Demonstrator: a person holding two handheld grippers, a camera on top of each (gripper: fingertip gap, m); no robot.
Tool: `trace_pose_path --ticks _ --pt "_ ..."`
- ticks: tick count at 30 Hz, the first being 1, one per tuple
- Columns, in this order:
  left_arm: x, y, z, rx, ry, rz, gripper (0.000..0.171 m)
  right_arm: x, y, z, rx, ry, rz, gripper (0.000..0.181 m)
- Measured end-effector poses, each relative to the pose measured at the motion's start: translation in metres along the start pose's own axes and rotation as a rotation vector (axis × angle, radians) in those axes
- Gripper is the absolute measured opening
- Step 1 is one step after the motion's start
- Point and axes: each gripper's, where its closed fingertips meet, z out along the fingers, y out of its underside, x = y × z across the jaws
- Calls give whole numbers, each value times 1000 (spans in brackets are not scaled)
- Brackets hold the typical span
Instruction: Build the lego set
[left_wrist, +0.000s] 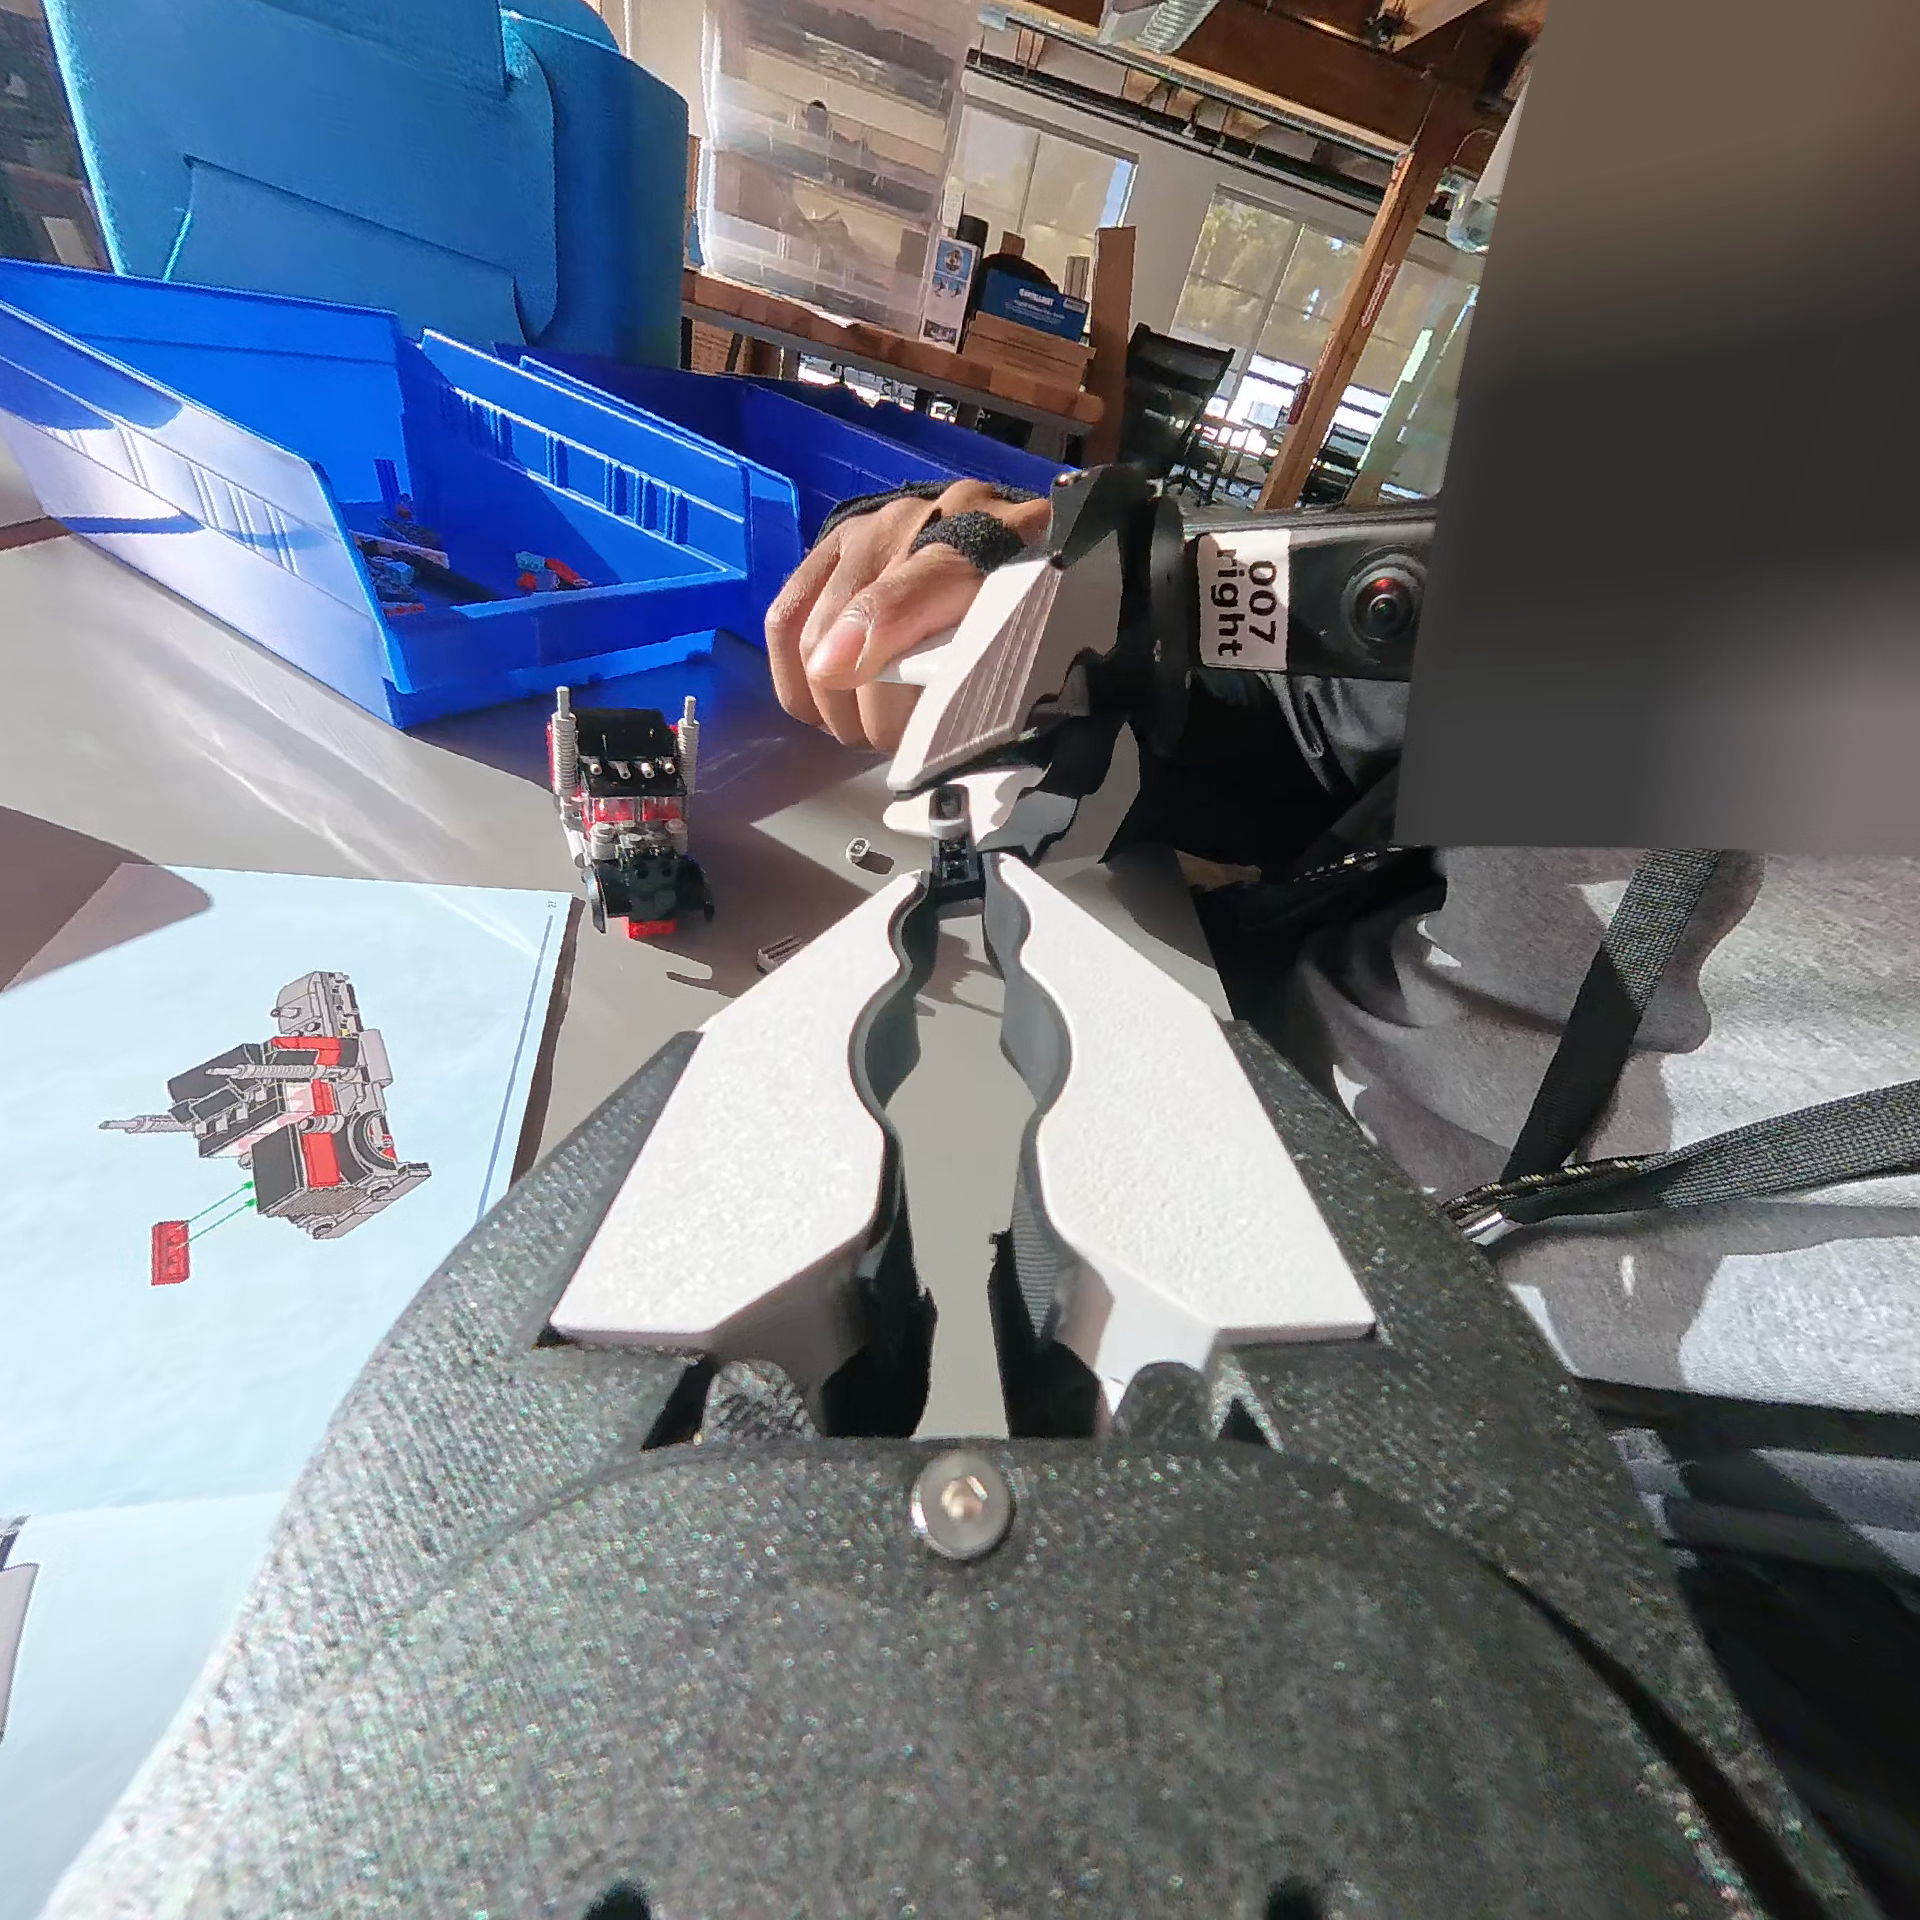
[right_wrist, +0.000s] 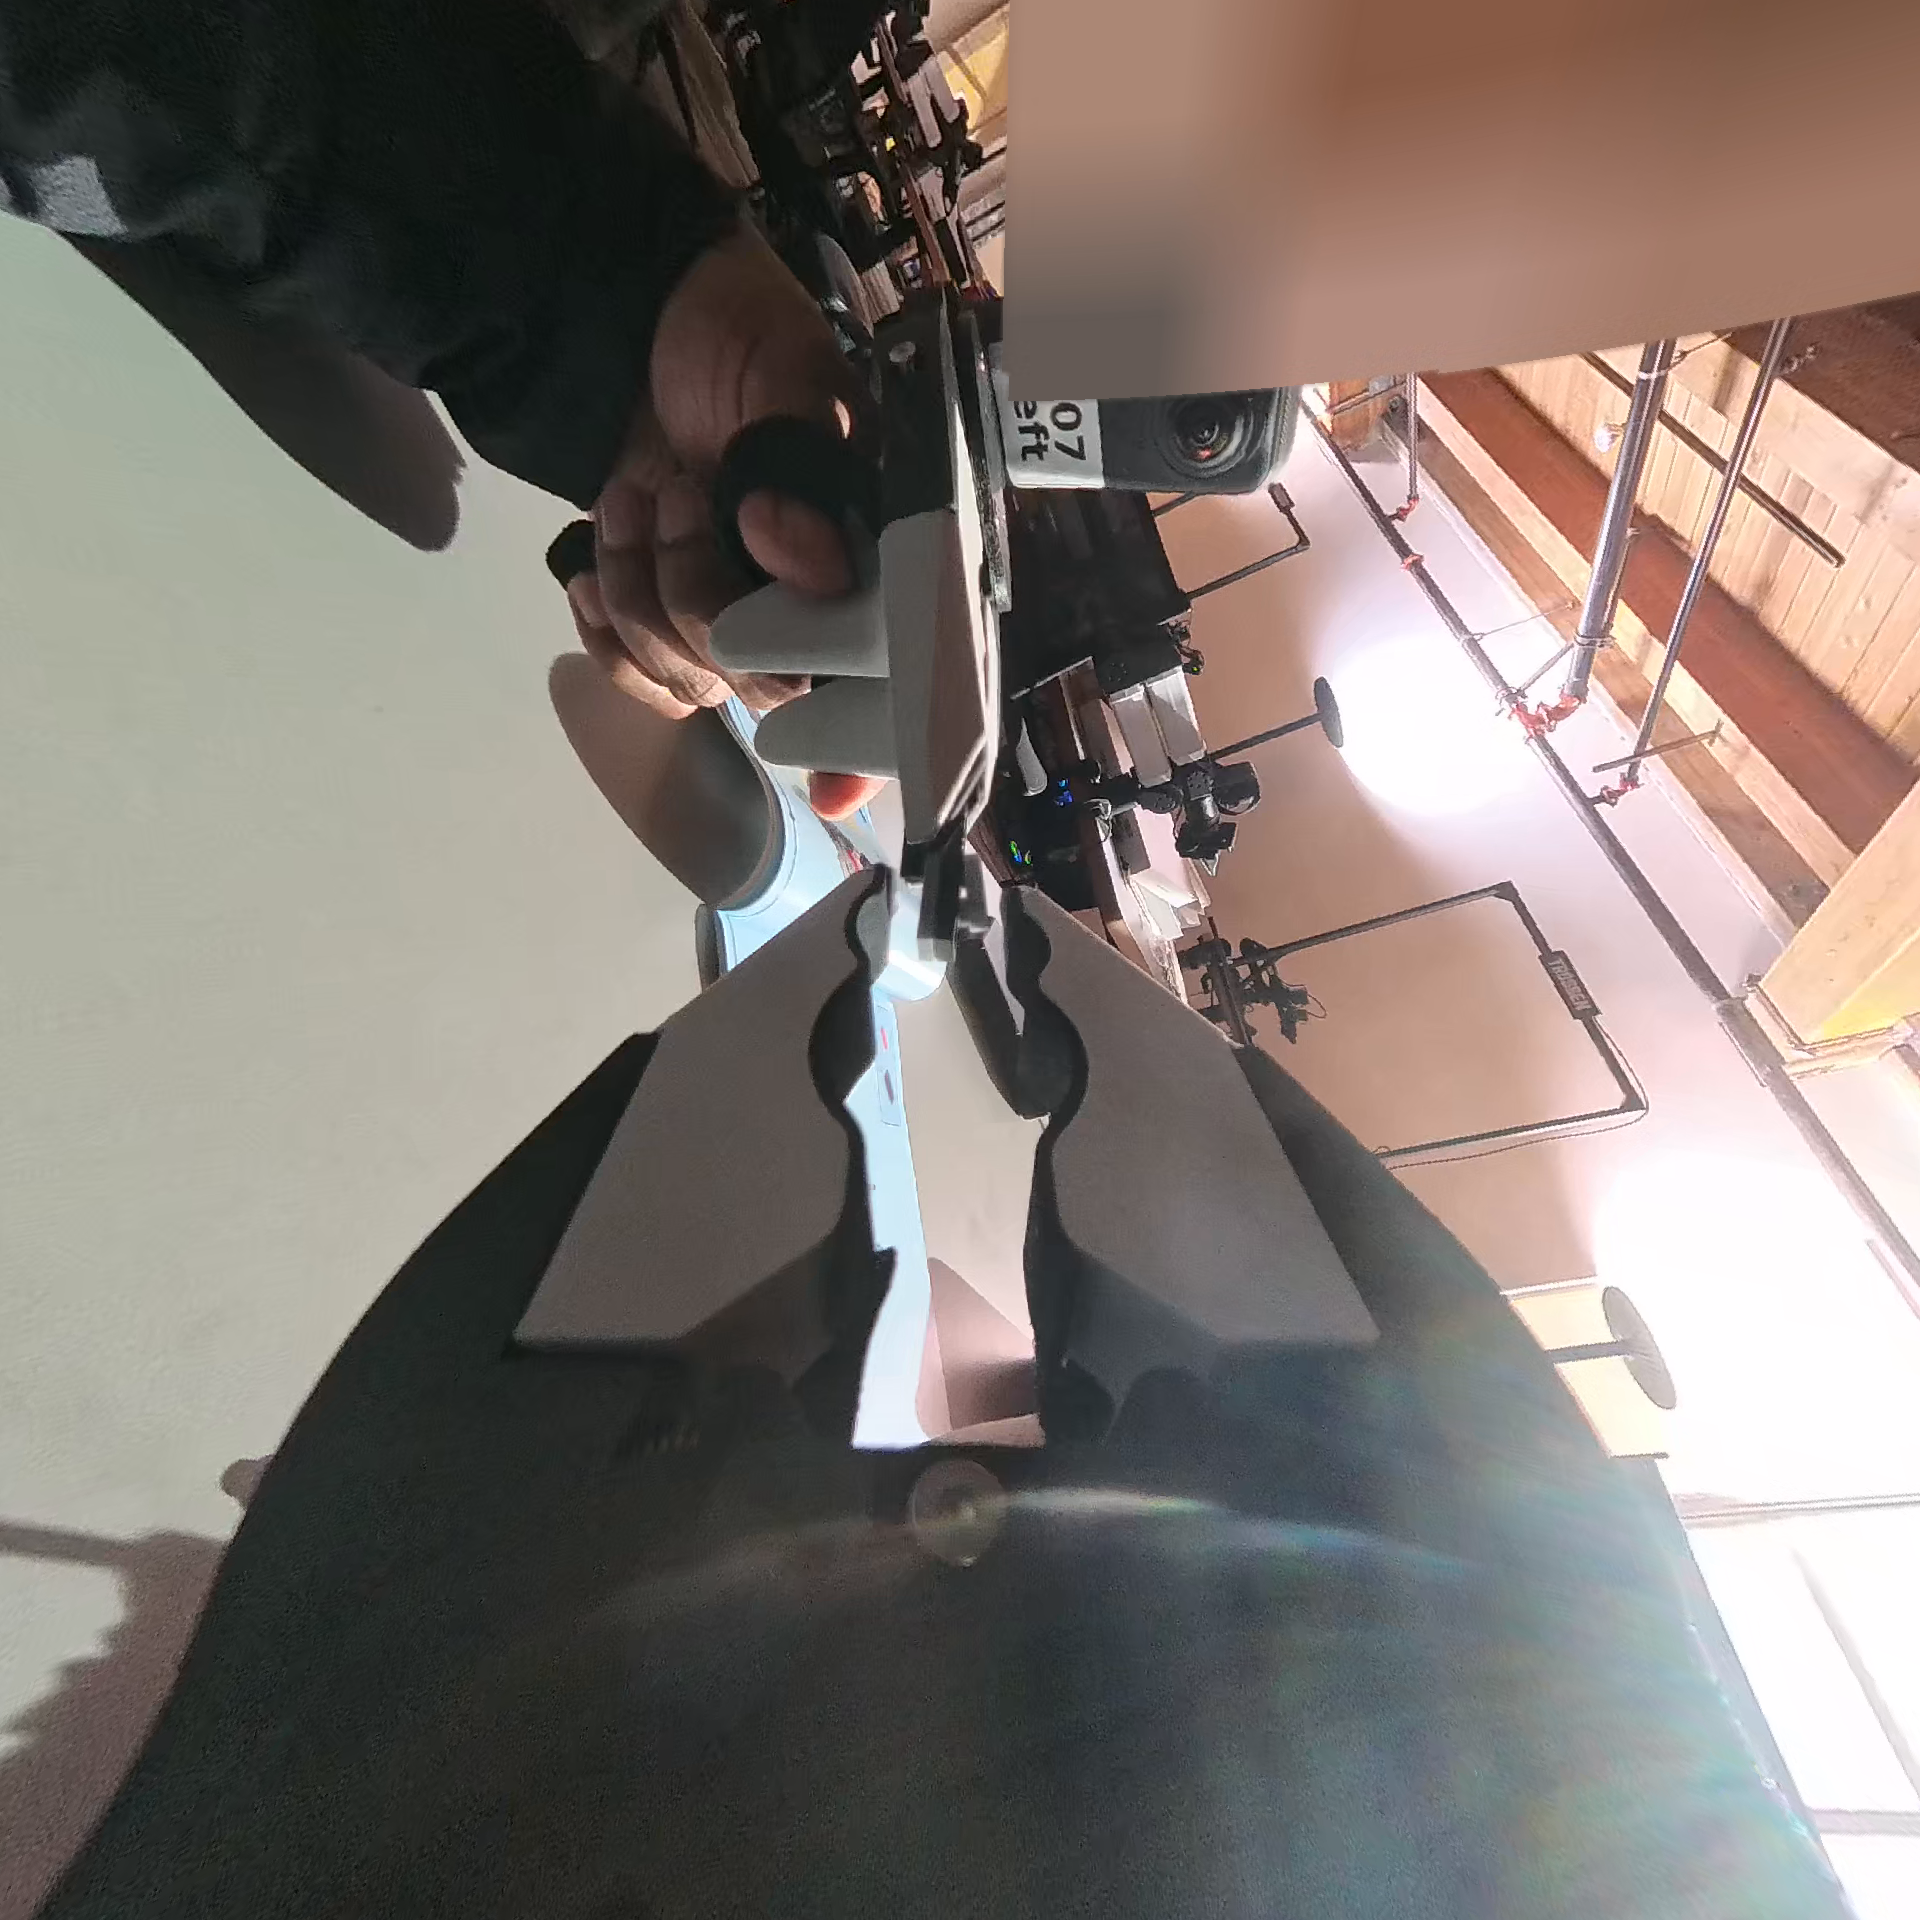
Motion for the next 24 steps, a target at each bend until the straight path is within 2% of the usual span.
trace_pose_path --ticks 8,24 --pt "-5 3 0 -7 -2 -71 9 1 5 1 -5 -3 25 19" --pt "-5 7 1 -28 -3 -74 9 -3 6 0 -20 -30 -14 11"
